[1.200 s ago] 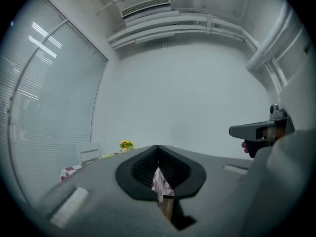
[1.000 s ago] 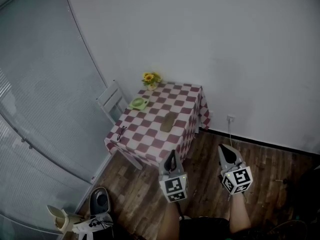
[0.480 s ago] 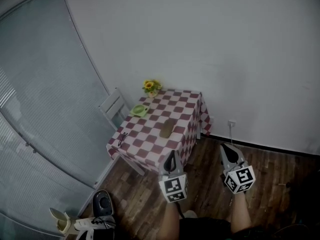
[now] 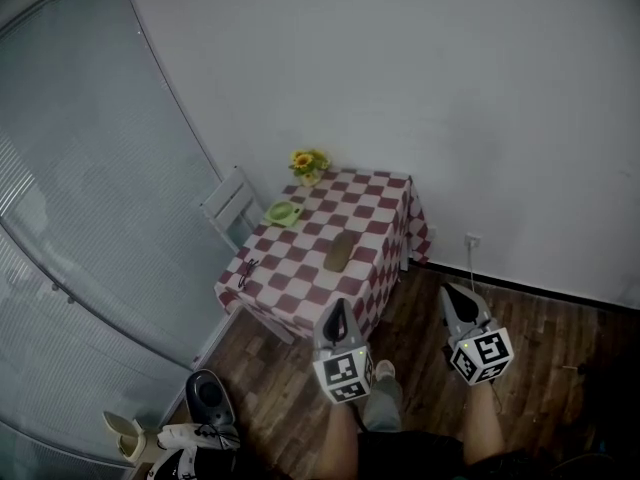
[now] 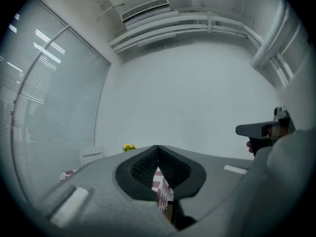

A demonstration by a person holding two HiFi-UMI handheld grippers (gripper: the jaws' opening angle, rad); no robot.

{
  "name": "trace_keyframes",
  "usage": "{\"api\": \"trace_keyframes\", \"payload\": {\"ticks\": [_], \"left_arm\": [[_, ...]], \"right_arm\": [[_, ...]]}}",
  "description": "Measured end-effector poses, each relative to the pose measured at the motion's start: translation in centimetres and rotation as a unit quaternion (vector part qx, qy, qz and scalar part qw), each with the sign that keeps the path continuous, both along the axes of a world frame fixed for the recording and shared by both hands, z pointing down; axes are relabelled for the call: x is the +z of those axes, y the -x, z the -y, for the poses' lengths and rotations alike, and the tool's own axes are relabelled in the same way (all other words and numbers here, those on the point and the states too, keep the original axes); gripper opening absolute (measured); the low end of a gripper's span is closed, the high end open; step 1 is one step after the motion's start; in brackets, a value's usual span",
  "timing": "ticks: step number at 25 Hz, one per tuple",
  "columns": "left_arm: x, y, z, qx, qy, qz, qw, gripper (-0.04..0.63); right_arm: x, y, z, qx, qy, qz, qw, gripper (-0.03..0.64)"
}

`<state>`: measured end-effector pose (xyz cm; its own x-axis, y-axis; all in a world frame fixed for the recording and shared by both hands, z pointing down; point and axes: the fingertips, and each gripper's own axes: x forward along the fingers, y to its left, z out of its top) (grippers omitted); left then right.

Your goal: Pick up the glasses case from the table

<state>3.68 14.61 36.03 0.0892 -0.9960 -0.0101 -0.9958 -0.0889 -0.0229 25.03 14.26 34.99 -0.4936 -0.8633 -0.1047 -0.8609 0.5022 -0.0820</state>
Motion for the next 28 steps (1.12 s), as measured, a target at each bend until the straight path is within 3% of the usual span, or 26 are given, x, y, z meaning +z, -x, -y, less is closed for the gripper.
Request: {"api": "trace_keyframes", "payload": {"ticks": [10,17,28], "left_arm": [[3.9,-1.1,9.4,0.011,0.026,-0.026,0.9993,0.008],[8.1,1.8,17.3,-0.006,0.077,-0.032,0.9965,0.008],[12.5,11.4,28.2,-0.081,0.141,-0.062,0.9847,0.008]], "right_arm": [[2.9,-2.2,8.7,0.034,0.026,-0.006,0.999,0.002],[6.9,1.9,17.4,0.002,0.072,-0.017,0.997,0.002],[9.9,12.0,31.4,-0.076,0.126,-0.048,0.988,0.002]]}}
